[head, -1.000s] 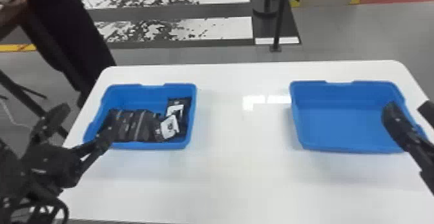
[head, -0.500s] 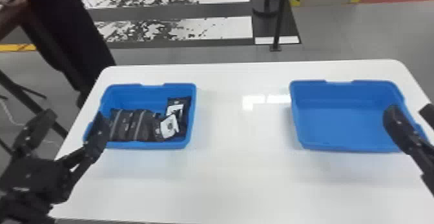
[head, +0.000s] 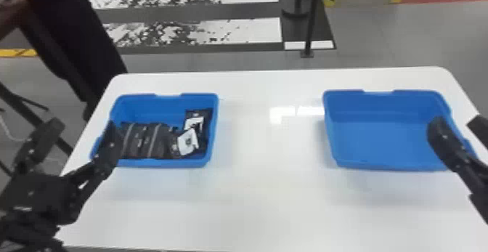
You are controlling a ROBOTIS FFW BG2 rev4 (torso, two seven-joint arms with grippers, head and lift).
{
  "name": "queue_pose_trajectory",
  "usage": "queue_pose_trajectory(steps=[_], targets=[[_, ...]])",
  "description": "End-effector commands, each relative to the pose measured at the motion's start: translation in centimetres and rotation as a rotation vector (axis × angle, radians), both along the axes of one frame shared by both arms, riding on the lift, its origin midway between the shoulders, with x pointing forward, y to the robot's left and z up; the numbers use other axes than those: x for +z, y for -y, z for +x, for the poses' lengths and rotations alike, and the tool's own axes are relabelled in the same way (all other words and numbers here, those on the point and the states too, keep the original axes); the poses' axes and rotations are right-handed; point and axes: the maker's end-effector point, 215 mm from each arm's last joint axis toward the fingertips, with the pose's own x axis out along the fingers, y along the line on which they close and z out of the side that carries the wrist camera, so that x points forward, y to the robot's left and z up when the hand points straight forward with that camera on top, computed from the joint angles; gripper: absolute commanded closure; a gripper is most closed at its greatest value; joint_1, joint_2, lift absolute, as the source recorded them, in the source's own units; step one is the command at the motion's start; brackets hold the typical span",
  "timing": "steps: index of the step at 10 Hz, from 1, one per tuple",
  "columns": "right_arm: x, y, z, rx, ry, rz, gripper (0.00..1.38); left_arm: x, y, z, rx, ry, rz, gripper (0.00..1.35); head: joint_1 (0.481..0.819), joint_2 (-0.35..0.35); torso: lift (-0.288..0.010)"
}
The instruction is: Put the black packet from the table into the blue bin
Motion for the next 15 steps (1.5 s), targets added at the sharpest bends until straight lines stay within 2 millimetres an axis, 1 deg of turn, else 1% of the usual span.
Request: queue_pose_trajectory(steps=[1, 9, 15], targets=[[-0.06, 0.01, -0.01, -0.001, -0.001, 0.001, 0.50, -0.26, 0.23, 0.11, -0.006, -0.007, -0.018, 0.21, 0.695, 0.085, -0.110], [-0.07, -0.08, 0.00, 0.001, -0.001, 0.002, 0.50, -0.05, 0.52, 0.46, -0.011, 0.004, -0.042, 0.21, 0.695, 0.078, -0.110], [-0.12, -0.06, 0.06, 0.000, -0.001, 0.001, 0.50, -0.34, 0.65, 0.52, -0.015, 0.004, -0.068, 0.21, 0.695, 0.076, -0.110]])
